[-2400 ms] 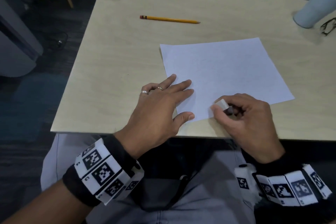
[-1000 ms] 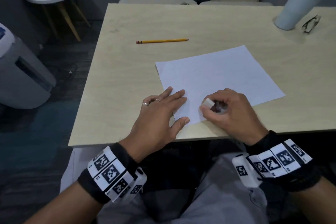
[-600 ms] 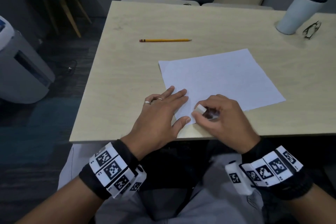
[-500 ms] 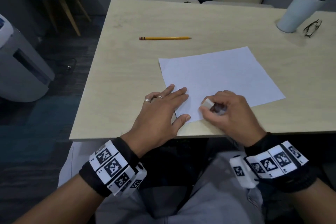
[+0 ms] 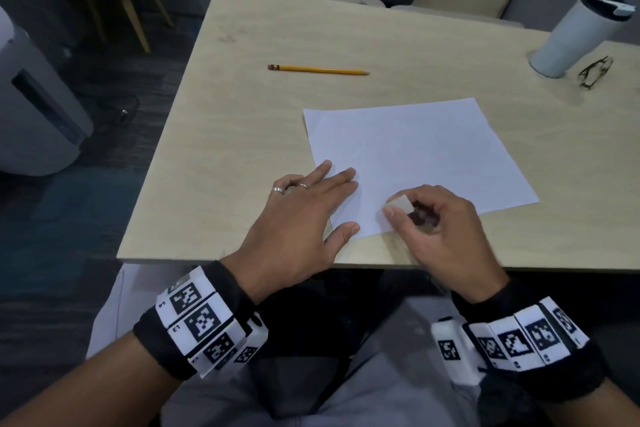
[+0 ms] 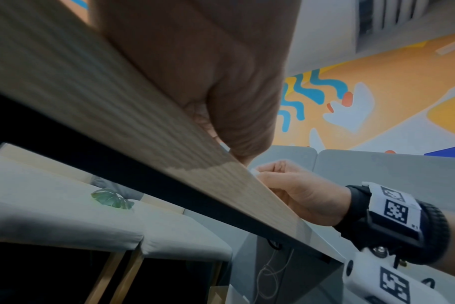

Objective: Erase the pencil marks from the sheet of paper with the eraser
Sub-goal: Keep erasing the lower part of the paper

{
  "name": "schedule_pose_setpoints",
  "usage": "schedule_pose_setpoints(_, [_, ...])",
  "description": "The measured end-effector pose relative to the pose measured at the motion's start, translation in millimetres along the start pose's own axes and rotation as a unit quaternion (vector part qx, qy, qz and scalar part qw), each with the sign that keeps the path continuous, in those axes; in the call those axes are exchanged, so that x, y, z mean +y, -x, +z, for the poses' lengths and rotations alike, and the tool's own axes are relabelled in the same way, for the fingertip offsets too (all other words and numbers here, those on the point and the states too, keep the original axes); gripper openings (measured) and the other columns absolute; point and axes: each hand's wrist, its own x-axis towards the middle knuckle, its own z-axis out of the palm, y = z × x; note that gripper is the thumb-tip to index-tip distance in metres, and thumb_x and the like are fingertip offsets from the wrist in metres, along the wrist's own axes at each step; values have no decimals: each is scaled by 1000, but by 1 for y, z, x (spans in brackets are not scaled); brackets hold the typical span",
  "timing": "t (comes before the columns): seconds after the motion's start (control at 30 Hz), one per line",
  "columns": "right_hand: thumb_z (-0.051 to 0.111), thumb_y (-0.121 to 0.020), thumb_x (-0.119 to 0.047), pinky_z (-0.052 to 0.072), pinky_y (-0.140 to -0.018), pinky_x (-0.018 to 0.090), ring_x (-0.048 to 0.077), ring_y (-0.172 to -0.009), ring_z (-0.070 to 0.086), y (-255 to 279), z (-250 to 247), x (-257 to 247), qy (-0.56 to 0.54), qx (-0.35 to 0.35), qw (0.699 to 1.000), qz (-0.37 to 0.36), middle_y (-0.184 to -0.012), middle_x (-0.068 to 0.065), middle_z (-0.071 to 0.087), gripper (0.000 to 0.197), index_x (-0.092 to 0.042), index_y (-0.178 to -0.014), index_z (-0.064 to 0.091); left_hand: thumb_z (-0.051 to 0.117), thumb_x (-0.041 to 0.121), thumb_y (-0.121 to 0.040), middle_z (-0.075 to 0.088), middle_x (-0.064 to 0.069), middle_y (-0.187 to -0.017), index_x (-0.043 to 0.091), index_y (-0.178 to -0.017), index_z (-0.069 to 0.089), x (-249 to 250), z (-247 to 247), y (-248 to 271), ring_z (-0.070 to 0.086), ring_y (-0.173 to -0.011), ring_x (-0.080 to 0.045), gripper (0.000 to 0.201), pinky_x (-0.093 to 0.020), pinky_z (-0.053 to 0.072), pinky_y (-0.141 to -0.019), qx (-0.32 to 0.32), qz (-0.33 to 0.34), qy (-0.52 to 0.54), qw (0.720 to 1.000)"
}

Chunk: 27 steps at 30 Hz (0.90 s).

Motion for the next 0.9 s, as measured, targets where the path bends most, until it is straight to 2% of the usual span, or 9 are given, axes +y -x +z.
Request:
schedule_pose_setpoints(0.1, [70,-102,-27,52,-77,37,13,-88,61,5,22,-8,33,-27,998,-55,-90,-14,65,6,-23,-102,74,53,54,-104,28,21,-169,31,-157,44,1,1,0,11,-160,-2,59,-36,14,-124,4,1,-2,1000])
schedule_pose_setpoints(0.23, [71,-103,-26,49,-79,29,14,-91,56,4,27,-3,48,-6,997,-61,-94,-9,56,12,-21,-112,77,45,60,-101,29,20,-169,31,-158,44,1,1,0,12,-160,-3,63,-39,16,-125,2,1,-5,1000])
schedule_pose_setpoints(0.3, [74,-102,-23,55,-77,36,16,-89,63,6,28,-6,6,-11,999,-46,-94,-7,61,14,-22,-115,78,43,62,-100,30,21,-169,31,-157,45,1,1,0,12,-160,-3,64,-38,15,-125,4,0,-2,1000])
schedule_pose_setpoints(0.4, [74,-100,-23,55,-72,43,19,-81,64,8,27,-7,8,-6,999,-49,-88,-4,64,13,-21,-112,79,43,62,-100,31,20,-168,31,-156,46,1,0,0,13,-160,-3,65,-36,16,-125,2,-2,-2,1000])
schedule_pose_setpoints(0.53, [80,-96,-13,49,-70,39,16,-75,57,1,4,8,33,27,999,-7,-80,-2,63,9,-20,-101,81,42,60,-100,28,20,-170,30,-158,44,0,0,-1,11,-160,-5,65,-35,13,-124,-9,-2,-10,1000])
schedule_pose_setpoints(0.67, [80,-97,-16,54,-73,35,17,-79,65,3,22,-10,-32,15,999,-6,-87,-3,69,8,-22,-101,82,42,58,-100,30,18,-169,29,-157,46,2,-1,-1,13,-160,-6,64,-36,15,-124,-7,-1,-8,1000])
schedule_pose_setpoints(0.77, [80,-96,-16,51,-72,36,18,-77,61,2,31,-11,-14,-15,999,-31,-82,-4,64,7,-23,-97,81,41,59,-101,32,17,-169,29,-156,47,1,0,0,15,-160,-7,63,-37,18,-124,-5,2,-10,1000])
schedule_pose_setpoints(0.9, [82,-94,-18,46,-72,31,16,-76,56,-5,8,4,-21,18,999,21,-77,-7,63,8,-26,-94,82,40,59,-101,26,19,-171,30,-158,43,-1,-1,0,9,-161,-6,65,-37,14,-125,-18,0,-23,1000])
